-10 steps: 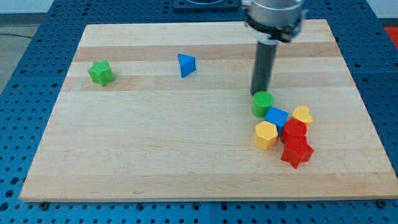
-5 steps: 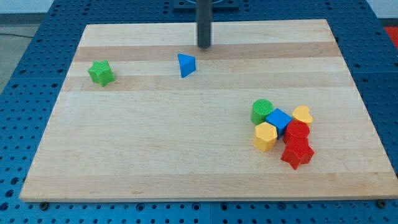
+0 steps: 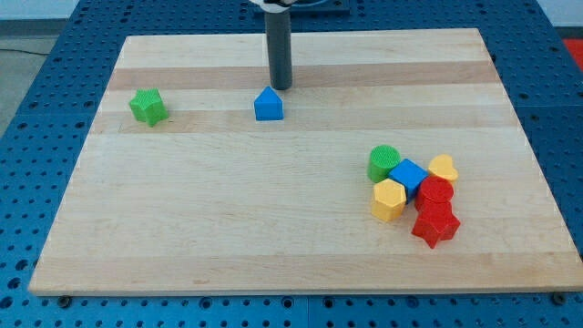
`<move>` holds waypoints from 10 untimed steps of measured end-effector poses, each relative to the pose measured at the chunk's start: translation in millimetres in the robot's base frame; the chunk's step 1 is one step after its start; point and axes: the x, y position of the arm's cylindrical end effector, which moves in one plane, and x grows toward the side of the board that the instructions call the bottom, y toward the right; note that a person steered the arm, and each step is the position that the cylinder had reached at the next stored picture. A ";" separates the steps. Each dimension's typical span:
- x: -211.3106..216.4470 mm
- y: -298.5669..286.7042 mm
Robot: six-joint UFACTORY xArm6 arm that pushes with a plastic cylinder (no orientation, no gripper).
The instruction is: Drag the blue triangle towards the top left side of the yellow hexagon
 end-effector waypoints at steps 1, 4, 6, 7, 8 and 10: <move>13.7 -32.8; 111.3 57.3; 157.3 85.0; 167.9 84.8; 176.3 71.4; 197.7 107.8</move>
